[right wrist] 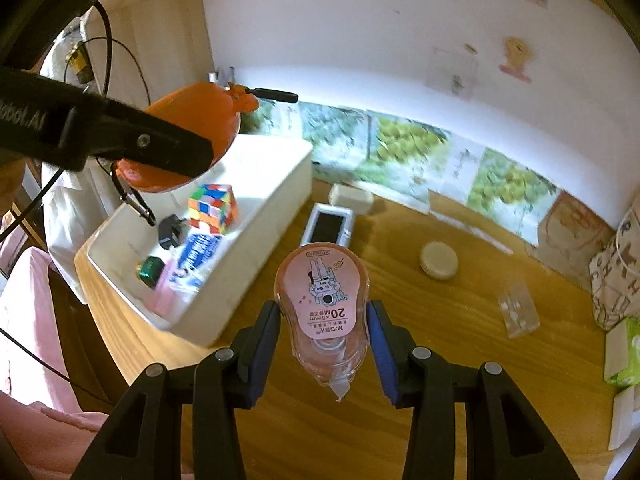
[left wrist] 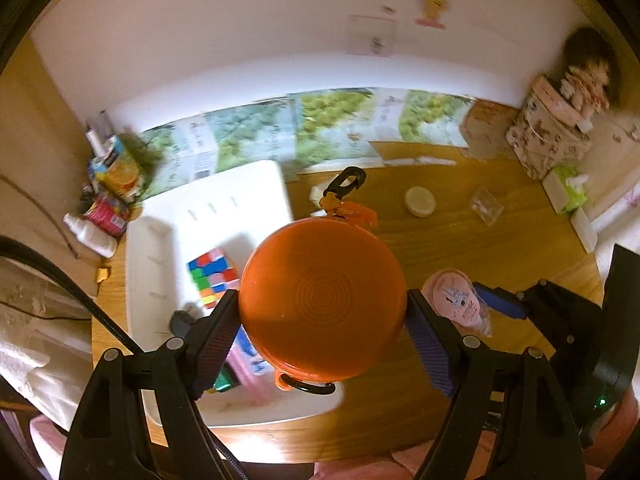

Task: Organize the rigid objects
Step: 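Lift orange case and tape roller and carry both over the tray, then lower case and roller into the tray and open both tools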

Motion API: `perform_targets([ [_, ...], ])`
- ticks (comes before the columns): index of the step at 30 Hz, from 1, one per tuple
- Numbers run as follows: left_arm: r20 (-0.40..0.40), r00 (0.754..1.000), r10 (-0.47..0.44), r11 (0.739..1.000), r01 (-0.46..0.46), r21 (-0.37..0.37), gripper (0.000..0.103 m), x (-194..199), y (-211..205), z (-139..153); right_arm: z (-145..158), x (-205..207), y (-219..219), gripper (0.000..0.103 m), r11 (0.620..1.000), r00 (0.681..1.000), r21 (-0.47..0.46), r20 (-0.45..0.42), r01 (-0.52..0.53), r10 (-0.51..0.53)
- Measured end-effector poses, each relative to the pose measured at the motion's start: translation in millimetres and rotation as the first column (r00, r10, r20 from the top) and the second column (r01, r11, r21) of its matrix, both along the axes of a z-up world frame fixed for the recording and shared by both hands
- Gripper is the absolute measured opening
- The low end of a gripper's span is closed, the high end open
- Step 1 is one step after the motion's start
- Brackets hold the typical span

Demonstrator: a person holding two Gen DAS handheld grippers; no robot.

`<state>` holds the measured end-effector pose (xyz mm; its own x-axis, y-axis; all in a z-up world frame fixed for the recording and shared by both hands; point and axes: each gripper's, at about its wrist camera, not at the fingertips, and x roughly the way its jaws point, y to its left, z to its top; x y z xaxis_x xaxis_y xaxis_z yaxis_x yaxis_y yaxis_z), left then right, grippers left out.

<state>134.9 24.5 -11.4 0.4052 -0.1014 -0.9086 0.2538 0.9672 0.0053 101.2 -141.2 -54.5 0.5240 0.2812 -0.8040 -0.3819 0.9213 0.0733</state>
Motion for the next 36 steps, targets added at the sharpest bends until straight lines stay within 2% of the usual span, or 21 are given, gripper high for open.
perform_targets([
  [8,-0.018,0.995,0.094,0.996,-0.094,0.012,0.083,10,65,-12,3,9,55,0.045,1.0,1.0,0.011,0.017,-0.019,0.018],
  [19,-0.028,0.988,0.152,0.988,-0.152,0.01,0.083,14,138,-44,-10,25,126,0.045,0.999,0.999,0.035,0.023,-0.029,0.028],
  [25,-0.072,0.981,0.182,0.983,-0.182,0.004,0.083,13,163,-66,-16,34,155,0.045,0.998,0.999,0.062,0.023,-0.025,0.024],
  [34,-0.148,0.969,0.199,0.98,-0.195,0.042,0.084,13,179,-89,-28,44,179,0.046,0.994,1.0,0.104,-0.002,-0.01,0.01],
  [36,-0.157,0.965,0.211,0.977,-0.209,0.032,0.084,13,182,-91,-30,44,180,0.057,0.993,1.0,0.118,-0.008,-0.003,0.004],
])
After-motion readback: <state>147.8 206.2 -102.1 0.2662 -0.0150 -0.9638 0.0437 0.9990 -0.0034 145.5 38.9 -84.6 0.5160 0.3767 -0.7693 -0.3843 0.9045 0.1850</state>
